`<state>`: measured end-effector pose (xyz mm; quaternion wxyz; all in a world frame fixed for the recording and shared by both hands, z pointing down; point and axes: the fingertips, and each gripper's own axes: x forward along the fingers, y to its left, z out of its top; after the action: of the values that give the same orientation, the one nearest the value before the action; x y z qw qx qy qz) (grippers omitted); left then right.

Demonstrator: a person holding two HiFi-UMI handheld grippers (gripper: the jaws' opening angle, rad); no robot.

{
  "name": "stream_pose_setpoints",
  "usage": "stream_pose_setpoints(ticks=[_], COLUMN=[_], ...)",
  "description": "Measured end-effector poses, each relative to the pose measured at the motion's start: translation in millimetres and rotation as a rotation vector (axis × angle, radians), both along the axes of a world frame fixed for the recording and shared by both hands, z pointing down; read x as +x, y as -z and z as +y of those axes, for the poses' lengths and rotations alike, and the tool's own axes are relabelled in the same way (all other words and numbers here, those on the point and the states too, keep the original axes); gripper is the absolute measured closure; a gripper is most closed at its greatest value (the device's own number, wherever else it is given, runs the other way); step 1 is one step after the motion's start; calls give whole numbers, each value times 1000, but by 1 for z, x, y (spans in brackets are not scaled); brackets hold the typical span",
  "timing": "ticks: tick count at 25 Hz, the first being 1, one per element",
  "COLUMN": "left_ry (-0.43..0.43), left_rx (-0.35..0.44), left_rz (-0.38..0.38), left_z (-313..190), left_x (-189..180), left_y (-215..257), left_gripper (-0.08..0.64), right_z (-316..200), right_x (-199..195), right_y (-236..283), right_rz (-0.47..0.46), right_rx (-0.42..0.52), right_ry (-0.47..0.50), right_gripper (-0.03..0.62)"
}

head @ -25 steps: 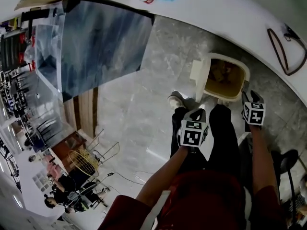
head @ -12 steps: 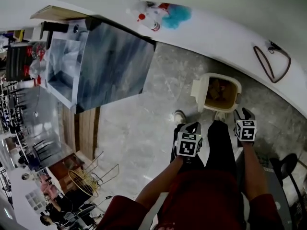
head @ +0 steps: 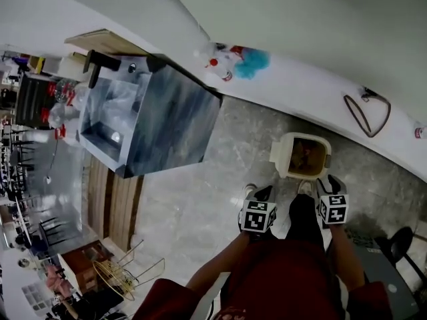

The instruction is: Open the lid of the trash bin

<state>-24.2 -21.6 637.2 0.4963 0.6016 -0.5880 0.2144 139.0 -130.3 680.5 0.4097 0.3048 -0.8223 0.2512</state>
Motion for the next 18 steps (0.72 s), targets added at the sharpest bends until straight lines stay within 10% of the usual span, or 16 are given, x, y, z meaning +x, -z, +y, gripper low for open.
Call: stream_pose_setpoints(ticks=[18], left_ry=[29], left_rx=[525], left_rz=[-183], left_z=[-68], left_x=[-77], left_y=[182], left_gripper=[554], right_z=[-52], right_x=[-50], right_y=[239], right_rz=[-270], right_rx=[476], right_ry=[-68], right_gripper=[402])
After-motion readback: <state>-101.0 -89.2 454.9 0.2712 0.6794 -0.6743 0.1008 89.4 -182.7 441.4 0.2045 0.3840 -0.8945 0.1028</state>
